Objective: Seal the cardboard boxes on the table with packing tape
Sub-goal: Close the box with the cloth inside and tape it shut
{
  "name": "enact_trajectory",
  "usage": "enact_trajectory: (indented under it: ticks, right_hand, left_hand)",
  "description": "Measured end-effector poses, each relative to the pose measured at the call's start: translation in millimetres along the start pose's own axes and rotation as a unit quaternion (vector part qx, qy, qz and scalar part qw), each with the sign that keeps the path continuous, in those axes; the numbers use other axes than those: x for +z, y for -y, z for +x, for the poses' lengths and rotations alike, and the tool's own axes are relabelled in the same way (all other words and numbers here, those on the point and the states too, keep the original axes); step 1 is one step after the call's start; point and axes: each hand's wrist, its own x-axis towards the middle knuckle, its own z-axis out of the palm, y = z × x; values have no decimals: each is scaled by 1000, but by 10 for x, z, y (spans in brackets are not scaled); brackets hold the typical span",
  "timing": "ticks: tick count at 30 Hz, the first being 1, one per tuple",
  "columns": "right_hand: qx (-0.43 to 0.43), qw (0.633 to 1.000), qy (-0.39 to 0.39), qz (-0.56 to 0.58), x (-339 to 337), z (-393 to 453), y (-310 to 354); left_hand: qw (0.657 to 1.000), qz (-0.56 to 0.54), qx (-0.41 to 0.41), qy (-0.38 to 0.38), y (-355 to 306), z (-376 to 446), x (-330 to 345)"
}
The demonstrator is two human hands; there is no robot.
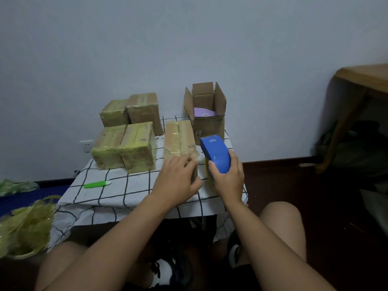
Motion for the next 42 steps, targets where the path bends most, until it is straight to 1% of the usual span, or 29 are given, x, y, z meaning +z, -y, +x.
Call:
enact_trajectory:
  ticks: [3,6,8,10,16,20,26,29,33,37,39,42]
  right_hand:
    - [-6,1000,-1,0,5,3,-17]
    - [-9,1000,-2,-7,1,14,-31]
    - [-9,1000,-2,-8,3,12,-37]
    - [-14,1000,-3,-5,10,13,-41]
    - [-12,1000,-3,-4,8,22,-61]
    - [-12,1000,-7,-5,30,19,-66]
    - [-16,1000,-4,-1,17,15,-63]
    - [-13,1000,-8,-3,20,16,-55]
    - [-9,1000,-9,-6,18,16,-41]
    - [-16,1000,-10,-6,14,6,-38]
    - [-11,1000,-10,-7,19,9,-32]
    - [-10,1000,-12,-5,17,-4,-26]
  left_hand:
    - [998,-60,-16,24,6,153,-49]
    - [987,-130,-30,93,156,326,-143]
    - [981,-142,-10,135,228,385,-189]
    - [980,-126,17,152,252,399,-192]
    - [984,-111,60,123,222,421,-178]
    - [989,-78,104,68,198,342,-112]
    - [989,-73,125,31,190,315,-75]
    - [991,-72,107,31,225,286,-43]
    - [993,-75,91,11,105,278,-2]
    - [991,-128,-15,28,143,251,-7]
    - [989,-140,-55,13,110,250,-2]
    - [987,-122,-103,-13,-20,267,32]
